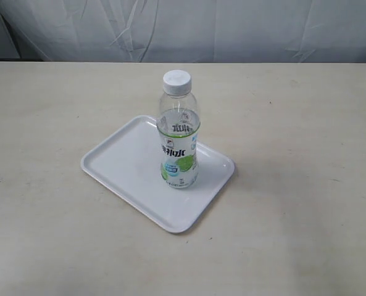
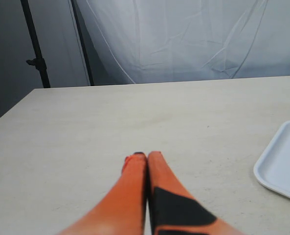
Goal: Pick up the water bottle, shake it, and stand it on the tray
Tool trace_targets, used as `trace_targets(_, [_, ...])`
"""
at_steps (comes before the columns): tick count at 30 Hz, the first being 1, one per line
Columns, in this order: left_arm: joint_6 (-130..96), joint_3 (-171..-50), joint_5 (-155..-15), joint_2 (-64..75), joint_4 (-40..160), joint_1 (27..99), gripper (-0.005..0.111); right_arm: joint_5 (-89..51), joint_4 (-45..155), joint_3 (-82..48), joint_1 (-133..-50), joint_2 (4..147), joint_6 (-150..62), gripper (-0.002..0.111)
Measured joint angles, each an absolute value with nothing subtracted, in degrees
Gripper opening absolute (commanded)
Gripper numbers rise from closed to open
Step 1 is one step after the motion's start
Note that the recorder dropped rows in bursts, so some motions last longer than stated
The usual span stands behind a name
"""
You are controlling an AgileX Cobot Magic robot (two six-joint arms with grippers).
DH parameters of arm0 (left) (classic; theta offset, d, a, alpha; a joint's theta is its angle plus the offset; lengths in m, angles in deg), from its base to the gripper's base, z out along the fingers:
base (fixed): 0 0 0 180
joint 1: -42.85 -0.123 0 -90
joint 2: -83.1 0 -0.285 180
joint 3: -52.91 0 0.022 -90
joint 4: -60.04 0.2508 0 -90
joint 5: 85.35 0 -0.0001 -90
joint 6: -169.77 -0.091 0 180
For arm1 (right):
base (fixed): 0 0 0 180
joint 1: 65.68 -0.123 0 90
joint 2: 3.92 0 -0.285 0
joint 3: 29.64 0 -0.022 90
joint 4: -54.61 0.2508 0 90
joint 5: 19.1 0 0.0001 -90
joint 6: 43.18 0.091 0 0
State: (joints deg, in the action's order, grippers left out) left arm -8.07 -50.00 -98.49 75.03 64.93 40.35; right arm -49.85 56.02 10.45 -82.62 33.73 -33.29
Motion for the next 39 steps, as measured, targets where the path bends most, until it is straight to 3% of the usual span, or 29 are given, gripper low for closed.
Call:
trace_targets(13, [-8.07,-50.00,-98.49,75.03,64.93,40.35,0.000,-50.87,56.75,10.55,-82.16,29.49,-32.51,-0.001])
trace_targets(24, [-8.07,-50.00,-98.49,75.03,64.93,40.35,0.000,-50.91,60.10,10.80,-69.35,16.70,-32.51,-0.001])
trace_targets(39, [-8.07,-50.00,-98.49,75.03,64.93,40.35,0.000,-50.04,61.93,18.08,-67.17,10.95,-32.31,-0.001])
